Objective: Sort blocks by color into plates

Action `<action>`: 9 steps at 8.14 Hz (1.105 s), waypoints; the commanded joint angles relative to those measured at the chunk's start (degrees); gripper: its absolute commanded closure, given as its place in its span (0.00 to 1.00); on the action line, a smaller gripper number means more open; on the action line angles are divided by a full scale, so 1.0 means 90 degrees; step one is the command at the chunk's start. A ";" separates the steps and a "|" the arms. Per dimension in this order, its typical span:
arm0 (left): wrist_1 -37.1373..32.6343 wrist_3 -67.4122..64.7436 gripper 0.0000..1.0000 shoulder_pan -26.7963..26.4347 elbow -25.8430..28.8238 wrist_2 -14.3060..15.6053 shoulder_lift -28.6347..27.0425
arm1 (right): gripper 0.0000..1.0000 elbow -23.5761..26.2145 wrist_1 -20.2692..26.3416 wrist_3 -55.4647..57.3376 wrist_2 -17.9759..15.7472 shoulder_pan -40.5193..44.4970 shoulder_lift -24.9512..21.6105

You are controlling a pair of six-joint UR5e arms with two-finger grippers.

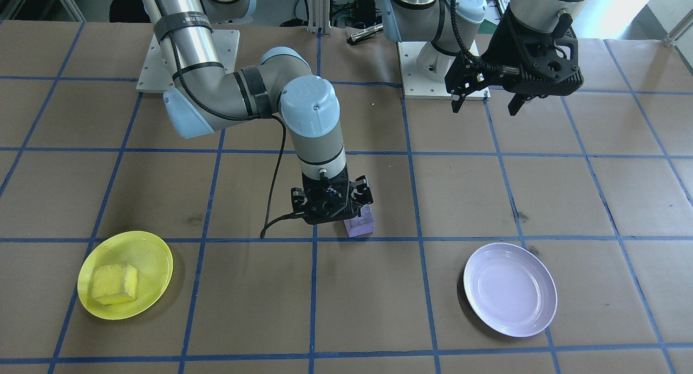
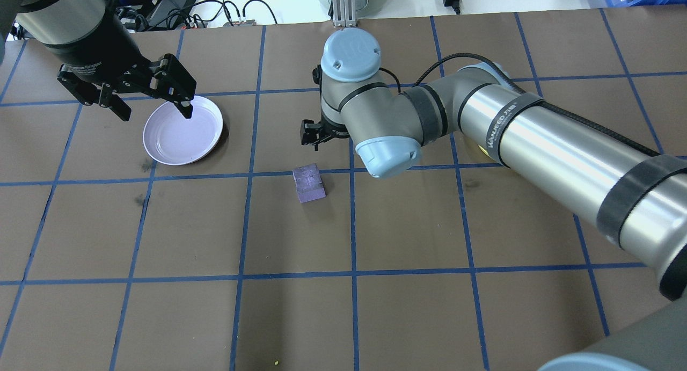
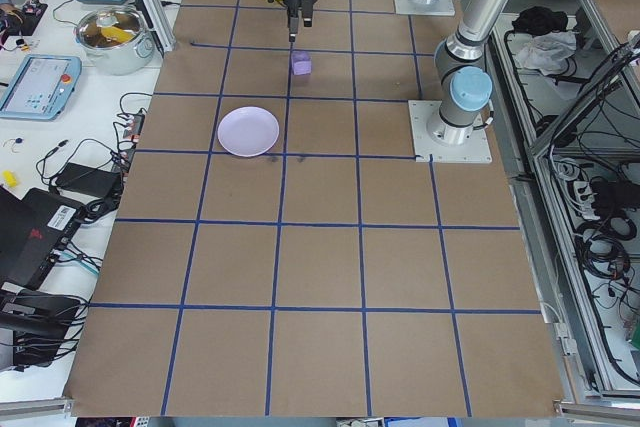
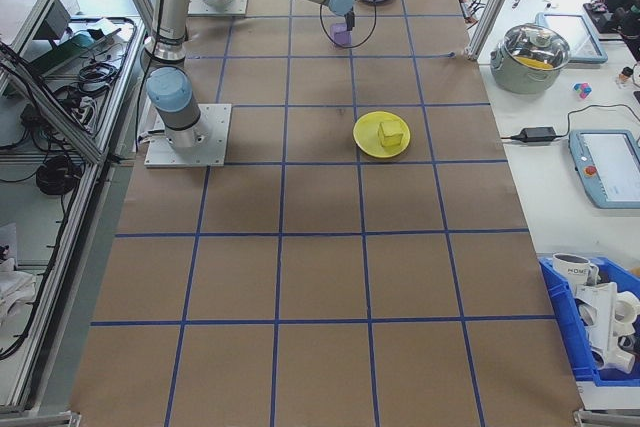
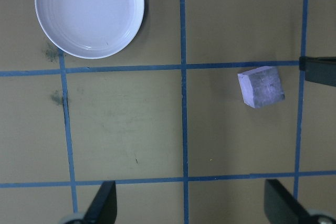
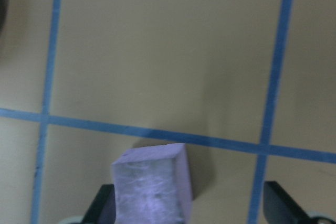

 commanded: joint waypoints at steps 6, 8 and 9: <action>0.2224 -0.2889 0.00 -0.1004 0.0075 -0.0522 -0.1684 | 0.00 -0.0009 0.2889 -0.2226 -0.0585 -0.2104 -0.1879; 0.2638 -0.2424 0.00 -0.1191 -0.0023 -0.0503 -0.2135 | 0.00 0.0000 0.3681 -0.2236 -0.0604 -0.2104 -0.2397; 0.2638 -0.1975 0.00 -0.1269 -0.0226 -0.0358 -0.2107 | 0.00 0.0020 0.4015 -0.2236 -0.0711 -0.2094 -0.2544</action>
